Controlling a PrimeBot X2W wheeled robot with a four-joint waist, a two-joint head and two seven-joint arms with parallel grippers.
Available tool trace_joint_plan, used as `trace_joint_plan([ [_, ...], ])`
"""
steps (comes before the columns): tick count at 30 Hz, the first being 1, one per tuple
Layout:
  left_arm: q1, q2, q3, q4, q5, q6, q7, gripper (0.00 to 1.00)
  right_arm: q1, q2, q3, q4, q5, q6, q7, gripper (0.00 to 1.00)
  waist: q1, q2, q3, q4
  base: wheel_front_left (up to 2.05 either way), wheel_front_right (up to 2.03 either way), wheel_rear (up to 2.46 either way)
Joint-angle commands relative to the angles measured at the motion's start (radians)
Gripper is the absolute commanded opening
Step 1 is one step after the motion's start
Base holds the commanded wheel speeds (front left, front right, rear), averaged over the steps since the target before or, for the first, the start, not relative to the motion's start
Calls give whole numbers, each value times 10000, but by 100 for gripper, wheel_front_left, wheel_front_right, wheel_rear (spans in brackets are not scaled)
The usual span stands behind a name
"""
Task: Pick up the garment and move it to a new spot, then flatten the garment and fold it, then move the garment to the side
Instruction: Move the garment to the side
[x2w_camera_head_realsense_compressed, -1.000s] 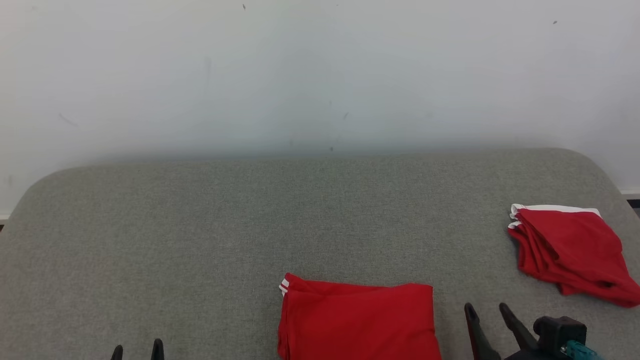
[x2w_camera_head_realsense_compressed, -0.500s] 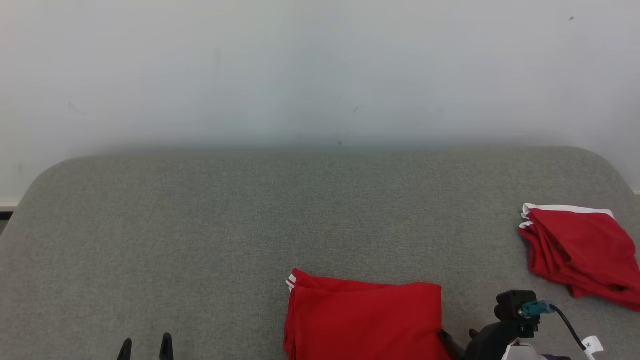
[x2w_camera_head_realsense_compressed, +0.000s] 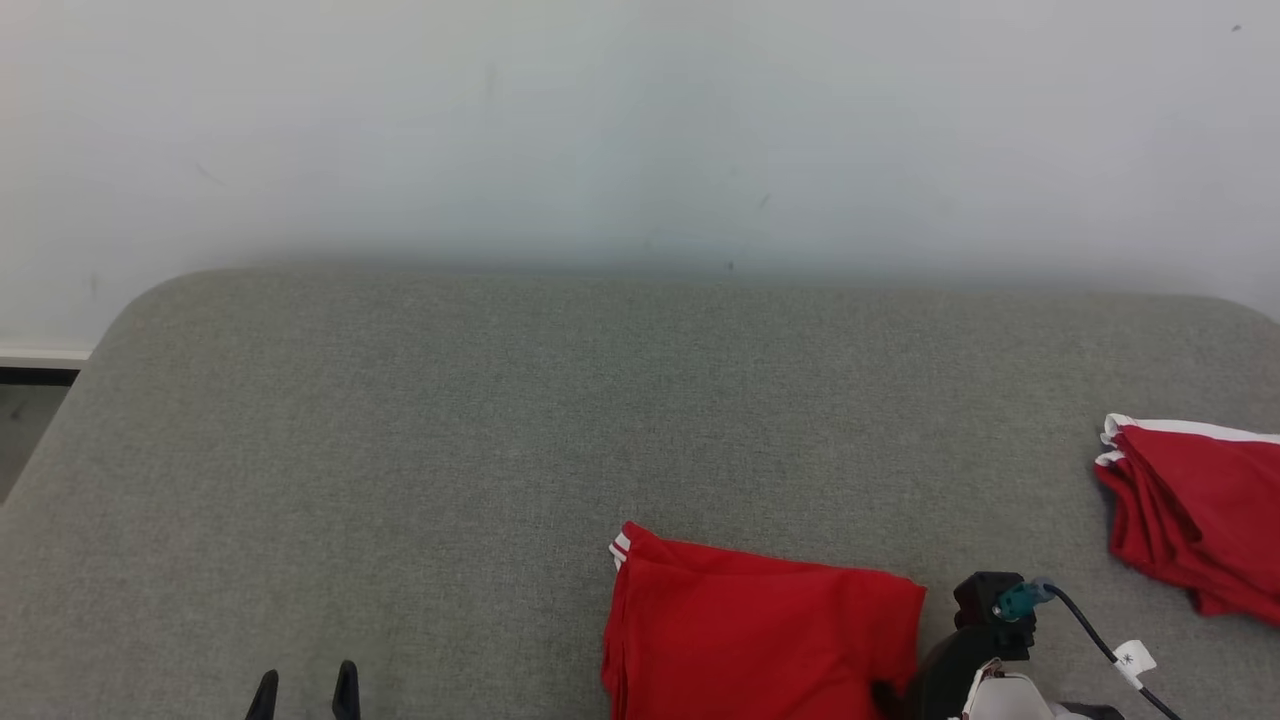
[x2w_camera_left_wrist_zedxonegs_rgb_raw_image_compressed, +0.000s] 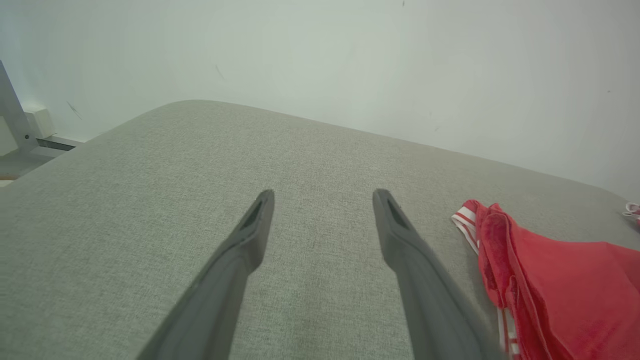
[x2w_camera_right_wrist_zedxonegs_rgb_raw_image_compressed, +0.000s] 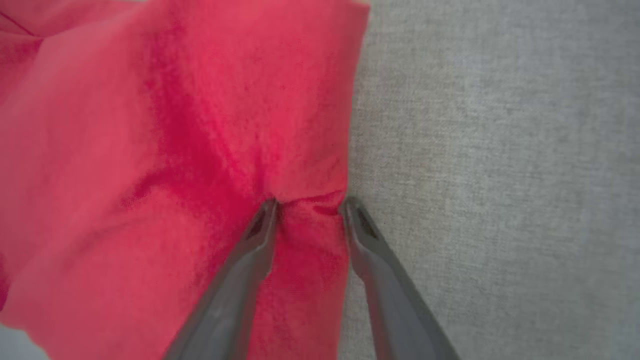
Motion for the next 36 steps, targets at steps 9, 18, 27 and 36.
trace_joint_plan([
  [9, -180, 6, 23, -147, -33, -12, -29, 100, -959, -2, -168, 456, -480, -29, -456, 0, 0, 0, 110, -115, 0, 0, 0],
  [18, -568, -4, -109, -530, 33, -19, -29, 100, -3315, -185, -1728, 402, -1857, -29, 1085, 0, 0, 0, 741, -564, 0, 0, 0],
  [27, -830, -157, -278, -505, -51, -24, -29, 100, -4536, -949, -3164, -859, -2860, -27, 2937, 0, 0, 0, 1138, -983, 0, 0, 0],
  [36, -1074, -66, -393, -562, -129, -24, -29, 100, -4197, -1609, -4214, -2786, -3230, -27, 3848, 0, 0, 0, 1528, -1103, 0, 0, 0],
])
